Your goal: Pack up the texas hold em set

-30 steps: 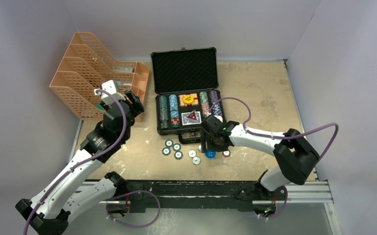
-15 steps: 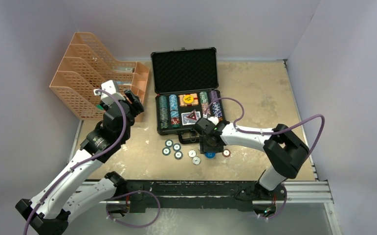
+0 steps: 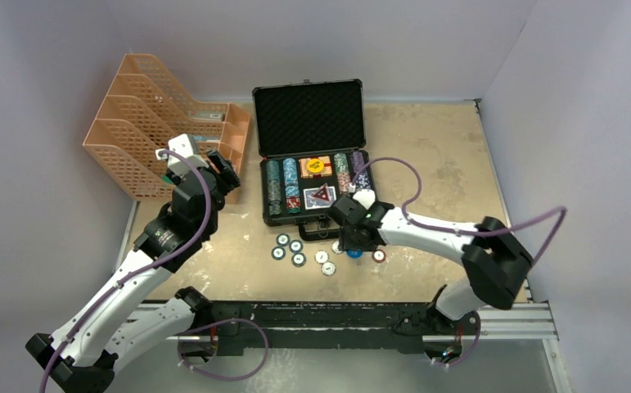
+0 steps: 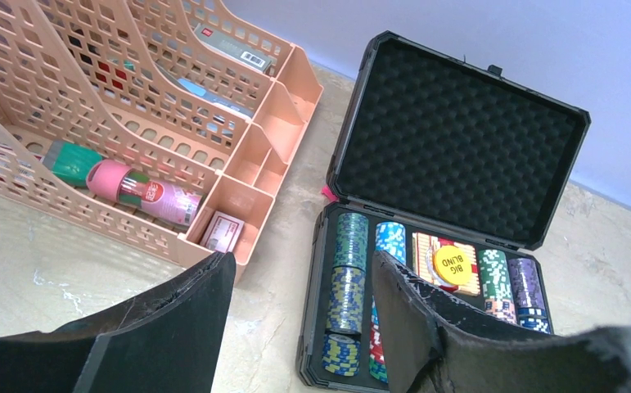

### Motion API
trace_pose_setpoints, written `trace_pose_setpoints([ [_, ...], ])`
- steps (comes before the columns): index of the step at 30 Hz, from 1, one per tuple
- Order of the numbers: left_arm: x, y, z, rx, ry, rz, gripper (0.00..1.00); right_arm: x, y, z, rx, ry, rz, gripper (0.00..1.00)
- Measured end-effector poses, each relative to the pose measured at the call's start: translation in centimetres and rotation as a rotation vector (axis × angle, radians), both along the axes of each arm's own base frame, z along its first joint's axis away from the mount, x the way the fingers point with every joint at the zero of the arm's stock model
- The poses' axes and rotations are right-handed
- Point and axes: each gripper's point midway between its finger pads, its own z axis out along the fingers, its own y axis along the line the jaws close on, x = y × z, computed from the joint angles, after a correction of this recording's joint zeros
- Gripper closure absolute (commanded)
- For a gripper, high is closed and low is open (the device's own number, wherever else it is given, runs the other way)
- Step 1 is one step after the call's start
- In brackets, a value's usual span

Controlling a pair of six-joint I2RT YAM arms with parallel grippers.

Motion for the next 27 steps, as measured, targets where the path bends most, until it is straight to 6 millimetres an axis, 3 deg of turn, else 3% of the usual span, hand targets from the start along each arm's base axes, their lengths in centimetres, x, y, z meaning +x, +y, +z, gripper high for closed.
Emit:
trace_pose_setpoints([
  [5,0.0,0.2,0.1,0.001,-0.002,0.008,0.38,1.9,0.7,4.7,0.085,-0.130,-0.040,0.52],
  [14,-0.4,0.5,0.6,-0.011,-0.020,0.012,0.38,9.2,6.2,11.2,0.160,-0.313,-0.046,0.50],
  [20,-0.4,0.4,0.7,-0.015,-0.023,0.007,0.38,14.2,7.8,11.1,0.126,-0.337,-0.022,0.50],
  [27,-0.4,0.2,0.6,-0.016,-0.019,-0.006,0.38,15.6,8.1,9.0,0.092,-0.292,0.036,0.50],
])
